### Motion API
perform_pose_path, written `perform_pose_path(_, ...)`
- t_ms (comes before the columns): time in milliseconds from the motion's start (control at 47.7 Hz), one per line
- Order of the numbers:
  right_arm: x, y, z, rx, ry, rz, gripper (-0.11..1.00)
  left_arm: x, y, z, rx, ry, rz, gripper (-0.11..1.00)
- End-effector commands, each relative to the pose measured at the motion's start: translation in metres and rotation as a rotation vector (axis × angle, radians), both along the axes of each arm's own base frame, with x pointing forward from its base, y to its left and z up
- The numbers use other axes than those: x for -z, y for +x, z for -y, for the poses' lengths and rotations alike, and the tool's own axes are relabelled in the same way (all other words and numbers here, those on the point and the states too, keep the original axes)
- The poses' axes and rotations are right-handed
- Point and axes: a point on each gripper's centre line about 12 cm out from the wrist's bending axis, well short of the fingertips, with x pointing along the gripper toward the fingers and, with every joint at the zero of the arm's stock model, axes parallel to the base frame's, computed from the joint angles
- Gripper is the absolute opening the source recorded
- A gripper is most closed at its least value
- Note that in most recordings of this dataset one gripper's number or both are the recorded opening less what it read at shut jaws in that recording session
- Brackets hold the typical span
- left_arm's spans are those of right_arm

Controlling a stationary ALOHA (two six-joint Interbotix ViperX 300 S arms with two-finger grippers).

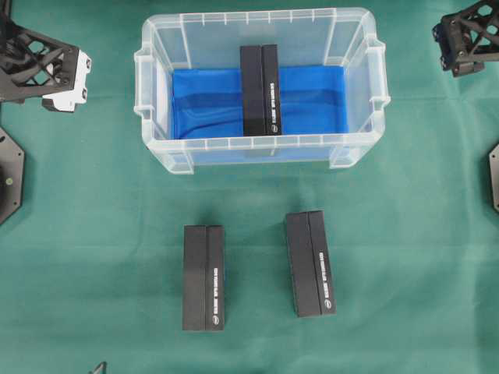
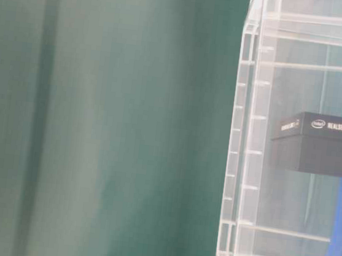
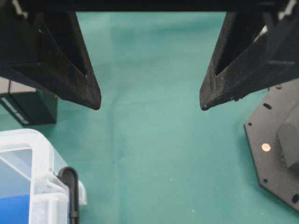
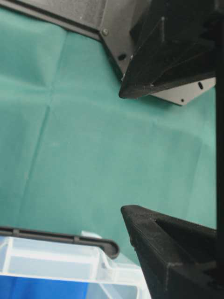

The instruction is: Take the box out of the case with both arms.

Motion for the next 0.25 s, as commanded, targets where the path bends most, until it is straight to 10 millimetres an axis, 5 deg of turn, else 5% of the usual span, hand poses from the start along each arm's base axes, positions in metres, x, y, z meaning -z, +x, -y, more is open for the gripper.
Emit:
perform_pose_path(0, -0.0037, 0.0008, 0.0004, 0.000, -0.006, 0.024, 0.90, -0.0051, -0.0016, -0.0012, -0.005, 0.006, 0.019, 0.82)
perform_pose_path(230, -0.0037, 0.0008, 0.0004, 0.000, -0.006, 0.024, 0.90, -0.0051, -0.0016, -0.0016, -0.006, 0.006, 0.019, 0.82)
